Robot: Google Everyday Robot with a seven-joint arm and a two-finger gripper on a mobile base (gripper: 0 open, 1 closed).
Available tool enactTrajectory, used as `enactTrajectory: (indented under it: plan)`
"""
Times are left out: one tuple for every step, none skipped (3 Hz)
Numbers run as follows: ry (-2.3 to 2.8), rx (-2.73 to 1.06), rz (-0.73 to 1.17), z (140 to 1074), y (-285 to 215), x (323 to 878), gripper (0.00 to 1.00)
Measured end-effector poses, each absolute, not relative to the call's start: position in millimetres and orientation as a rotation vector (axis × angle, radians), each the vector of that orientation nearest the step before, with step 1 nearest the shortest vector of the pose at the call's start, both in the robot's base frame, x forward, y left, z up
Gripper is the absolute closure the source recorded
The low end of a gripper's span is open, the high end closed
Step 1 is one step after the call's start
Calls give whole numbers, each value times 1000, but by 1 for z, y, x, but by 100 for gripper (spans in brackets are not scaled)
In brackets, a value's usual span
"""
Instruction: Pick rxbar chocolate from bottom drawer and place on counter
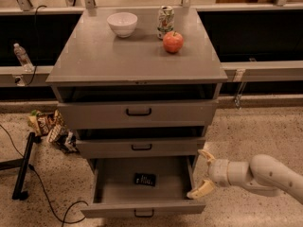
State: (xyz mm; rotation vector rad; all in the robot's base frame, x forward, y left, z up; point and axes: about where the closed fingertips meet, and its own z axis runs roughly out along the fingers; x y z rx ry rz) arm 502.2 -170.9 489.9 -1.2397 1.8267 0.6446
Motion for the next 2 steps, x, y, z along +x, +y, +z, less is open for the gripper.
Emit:
enactTrajectory:
  plan:
    - [1886, -1237, 562, 436, -147, 555, 0]
    - [1968, -1298, 536, 388, -125, 552, 0]
